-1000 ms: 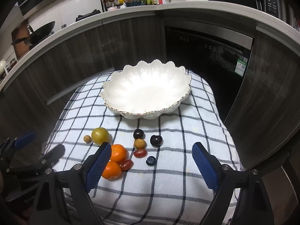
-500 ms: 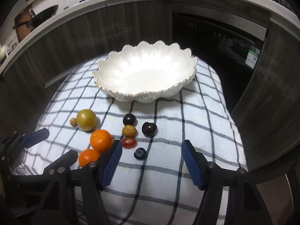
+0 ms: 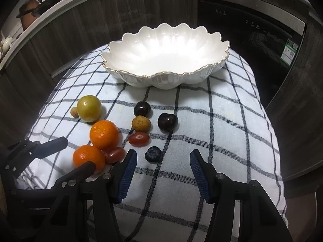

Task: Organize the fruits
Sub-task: 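Grasp the blueberry with the right tool while the left tool grasps a mandarin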

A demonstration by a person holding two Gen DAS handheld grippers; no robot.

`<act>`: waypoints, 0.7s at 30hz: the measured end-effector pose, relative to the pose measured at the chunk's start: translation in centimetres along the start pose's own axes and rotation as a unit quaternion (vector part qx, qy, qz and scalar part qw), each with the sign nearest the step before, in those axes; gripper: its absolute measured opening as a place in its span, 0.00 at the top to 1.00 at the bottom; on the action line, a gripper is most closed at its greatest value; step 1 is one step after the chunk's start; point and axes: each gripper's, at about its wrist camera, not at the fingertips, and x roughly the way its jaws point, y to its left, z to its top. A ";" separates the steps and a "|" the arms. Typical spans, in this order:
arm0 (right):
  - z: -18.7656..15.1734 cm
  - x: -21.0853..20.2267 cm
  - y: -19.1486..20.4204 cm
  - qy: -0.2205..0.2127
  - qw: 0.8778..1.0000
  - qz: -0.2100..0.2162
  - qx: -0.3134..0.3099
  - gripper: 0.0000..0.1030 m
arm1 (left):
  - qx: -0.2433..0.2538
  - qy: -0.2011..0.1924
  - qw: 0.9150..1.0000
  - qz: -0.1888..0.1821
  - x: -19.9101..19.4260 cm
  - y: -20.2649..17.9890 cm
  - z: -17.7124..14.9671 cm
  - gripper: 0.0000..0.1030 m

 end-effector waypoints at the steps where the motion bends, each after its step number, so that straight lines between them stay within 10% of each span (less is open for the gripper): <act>1: -0.1 0.2 0.0 0.002 1.000 0.002 0.000 0.45 | 0.002 0.003 1.000 -0.002 0.2 -0.1 0.0 0.47; 21: -0.3 3.3 0.4 0.025 0.999 0.019 -0.008 0.69 | -0.007 0.005 0.999 -0.033 0.8 0.1 -0.3 0.59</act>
